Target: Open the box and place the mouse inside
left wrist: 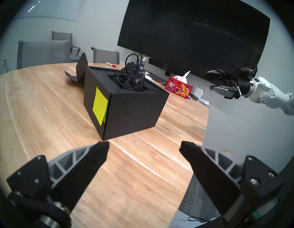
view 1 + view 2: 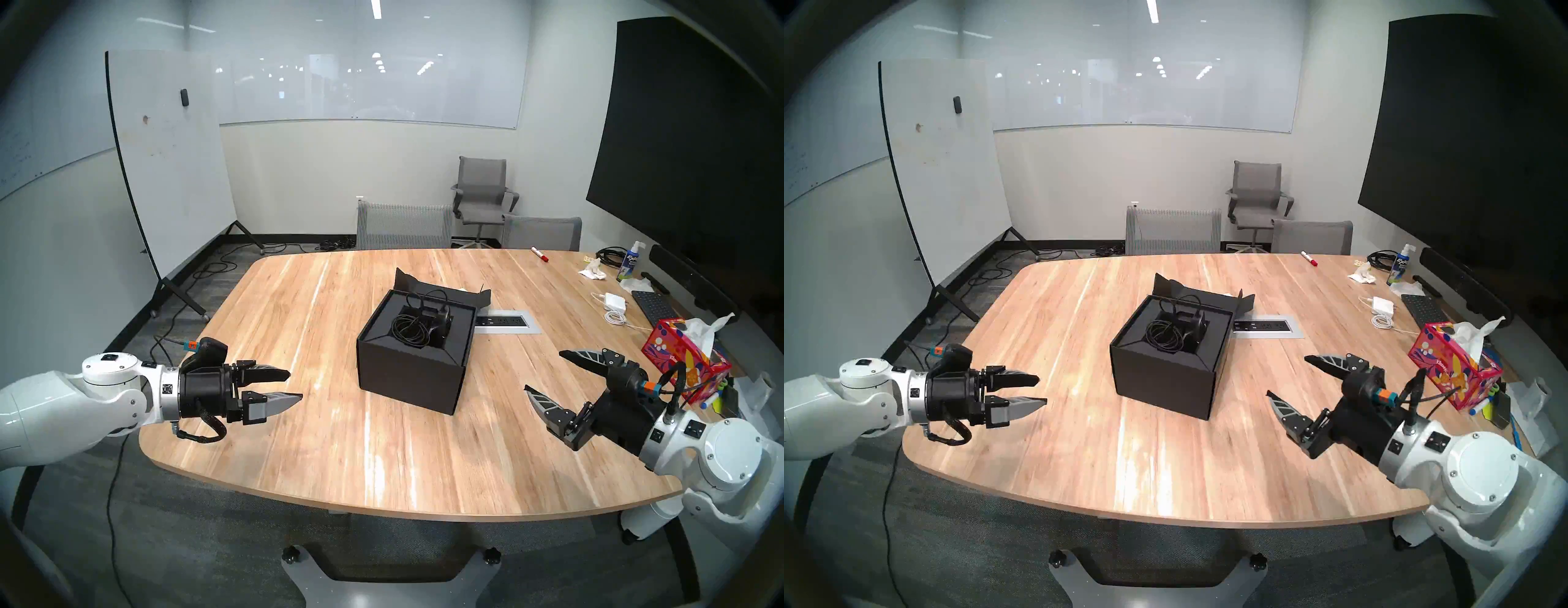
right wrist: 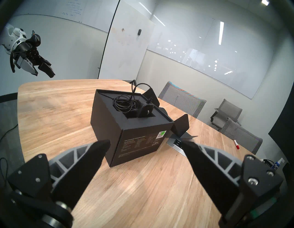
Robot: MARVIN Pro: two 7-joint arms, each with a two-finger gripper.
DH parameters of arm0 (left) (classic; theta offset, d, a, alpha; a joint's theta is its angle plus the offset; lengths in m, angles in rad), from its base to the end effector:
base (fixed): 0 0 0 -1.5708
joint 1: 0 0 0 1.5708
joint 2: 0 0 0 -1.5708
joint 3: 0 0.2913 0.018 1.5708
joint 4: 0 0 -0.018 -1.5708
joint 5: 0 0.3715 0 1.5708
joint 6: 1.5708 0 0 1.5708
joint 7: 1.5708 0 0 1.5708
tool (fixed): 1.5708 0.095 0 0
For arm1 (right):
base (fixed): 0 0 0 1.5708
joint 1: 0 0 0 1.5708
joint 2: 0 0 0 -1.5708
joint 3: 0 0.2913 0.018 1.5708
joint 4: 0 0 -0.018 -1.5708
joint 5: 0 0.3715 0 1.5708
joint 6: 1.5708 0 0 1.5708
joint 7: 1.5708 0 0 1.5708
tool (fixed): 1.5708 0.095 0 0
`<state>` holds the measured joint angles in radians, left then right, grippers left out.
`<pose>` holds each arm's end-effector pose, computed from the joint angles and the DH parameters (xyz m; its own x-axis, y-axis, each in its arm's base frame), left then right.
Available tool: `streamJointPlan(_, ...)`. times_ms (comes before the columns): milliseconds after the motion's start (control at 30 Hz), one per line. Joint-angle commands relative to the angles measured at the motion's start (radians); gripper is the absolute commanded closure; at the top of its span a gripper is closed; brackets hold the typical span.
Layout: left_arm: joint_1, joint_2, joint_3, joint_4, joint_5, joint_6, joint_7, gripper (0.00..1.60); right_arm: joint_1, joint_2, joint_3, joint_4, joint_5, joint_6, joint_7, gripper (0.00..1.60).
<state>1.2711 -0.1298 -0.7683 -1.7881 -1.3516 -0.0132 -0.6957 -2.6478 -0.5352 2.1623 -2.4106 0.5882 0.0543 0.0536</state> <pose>0.3873 0.1112 -0.2408 0.4117 -0.1144 0.9041 -0.7955 -0.5292 0.2953 0.2971 -0.0579 -0.1686 -0.0059 0.4428 0.8966 0.5203 -0.7643 0.3809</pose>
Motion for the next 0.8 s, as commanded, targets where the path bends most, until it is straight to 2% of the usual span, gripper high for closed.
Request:
streamJointPlan(0,0.015,0.016,-0.008,-0.025,-0.019,-0.023,0.037,0.0,0.003,0.001,0.004,-0.012,-0.002,-0.003,0.001,0.0)
streamJointPlan(767,0.018,0.023,-0.006,-0.031,-0.022,-0.029,0.046,0.0,0.003,0.001,0.004,-0.012,-0.002,-0.003,0.001,0.0)
